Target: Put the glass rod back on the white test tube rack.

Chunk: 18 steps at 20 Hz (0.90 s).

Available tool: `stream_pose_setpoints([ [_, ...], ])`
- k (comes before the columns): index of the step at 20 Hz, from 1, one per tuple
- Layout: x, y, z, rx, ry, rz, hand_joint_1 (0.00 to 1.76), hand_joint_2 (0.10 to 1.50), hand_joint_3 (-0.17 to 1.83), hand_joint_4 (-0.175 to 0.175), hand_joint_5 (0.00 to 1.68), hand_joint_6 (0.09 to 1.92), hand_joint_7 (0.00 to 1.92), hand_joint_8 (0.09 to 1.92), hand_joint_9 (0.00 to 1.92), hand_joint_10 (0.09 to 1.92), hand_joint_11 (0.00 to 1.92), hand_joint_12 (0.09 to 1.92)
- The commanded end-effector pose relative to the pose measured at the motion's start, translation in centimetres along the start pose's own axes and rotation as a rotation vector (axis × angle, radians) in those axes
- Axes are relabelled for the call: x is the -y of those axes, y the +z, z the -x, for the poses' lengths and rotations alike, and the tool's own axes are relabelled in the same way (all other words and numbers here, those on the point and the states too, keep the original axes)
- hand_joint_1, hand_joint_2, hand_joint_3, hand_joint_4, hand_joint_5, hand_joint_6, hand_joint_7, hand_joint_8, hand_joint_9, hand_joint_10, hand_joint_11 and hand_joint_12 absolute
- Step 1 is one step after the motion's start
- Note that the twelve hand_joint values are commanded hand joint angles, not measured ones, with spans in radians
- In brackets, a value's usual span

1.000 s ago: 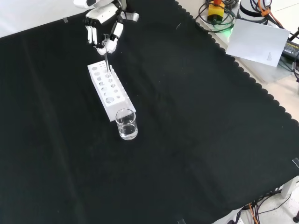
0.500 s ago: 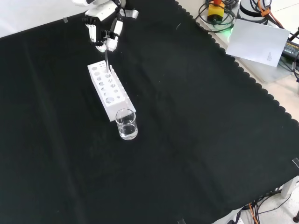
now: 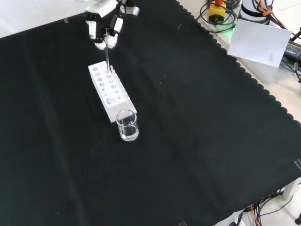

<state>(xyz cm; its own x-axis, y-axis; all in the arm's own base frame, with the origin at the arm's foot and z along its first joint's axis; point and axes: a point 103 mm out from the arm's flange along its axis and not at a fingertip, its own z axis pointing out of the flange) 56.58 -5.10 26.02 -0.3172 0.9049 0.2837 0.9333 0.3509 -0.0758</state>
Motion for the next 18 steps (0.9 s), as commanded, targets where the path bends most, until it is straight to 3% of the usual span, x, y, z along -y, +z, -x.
stream_pose_setpoints([
  [1, 0.3, -0.4, 0.0, 0.002, 0.002, 0.002, 1.41, 0.90, -0.17, -0.175, 0.81, 0.74, 0.95, 0.71, 1.78, 0.82, 1.92, 0.89],
  [18, 0.9, -2.6, -0.6, 0.012, -0.013, 0.042, 1.42, 0.90, -0.17, -0.175, 0.79, 0.74, 0.89, 0.71, 1.80, 0.79, 1.92, 0.93],
])
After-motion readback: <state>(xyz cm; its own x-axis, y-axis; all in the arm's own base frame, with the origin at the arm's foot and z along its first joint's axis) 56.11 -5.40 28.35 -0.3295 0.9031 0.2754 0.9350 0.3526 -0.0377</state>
